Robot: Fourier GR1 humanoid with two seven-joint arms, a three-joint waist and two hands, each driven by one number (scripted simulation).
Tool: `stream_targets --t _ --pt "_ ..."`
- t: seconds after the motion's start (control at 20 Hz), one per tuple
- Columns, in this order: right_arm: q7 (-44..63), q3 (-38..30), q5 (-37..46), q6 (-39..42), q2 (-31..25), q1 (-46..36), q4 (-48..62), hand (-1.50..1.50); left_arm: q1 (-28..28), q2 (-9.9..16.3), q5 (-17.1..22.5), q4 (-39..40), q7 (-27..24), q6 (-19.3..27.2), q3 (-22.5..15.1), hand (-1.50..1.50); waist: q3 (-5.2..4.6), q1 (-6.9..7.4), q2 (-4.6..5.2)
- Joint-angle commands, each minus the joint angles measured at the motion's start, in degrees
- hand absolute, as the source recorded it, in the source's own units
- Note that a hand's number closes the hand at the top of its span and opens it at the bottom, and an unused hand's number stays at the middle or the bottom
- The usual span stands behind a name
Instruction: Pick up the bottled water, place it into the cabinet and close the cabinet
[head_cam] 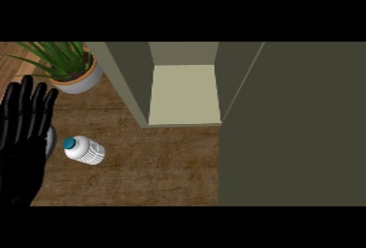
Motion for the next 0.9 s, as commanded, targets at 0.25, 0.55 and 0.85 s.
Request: stream_targets --t 0.25,0.55,0.85 --pt "1.10 4.77 -0.23 2.44 0.73 9.55 -9.92 -1.50 -0.03 -0.82 -5.87 -0.52 0.10 9.87 8.82 -1.50 1.46 1.23 -0.35" --pt "8.69 12.83 -6.32 7.11 0.31 14.62 -16.01 -1.50 3.67 -3.44 -0.46 -10.11 16.38 19.01 8.84 -1.50 1.47 1.68 -0.46" --pt "15.52 20.22 -0.10 3.23 2.76 13.05 -21.81 -1.50 5.16 -1.67 -5.61 -21.34 26.31 22.15 6.01 -1.50 1.44 1.85 -0.27"
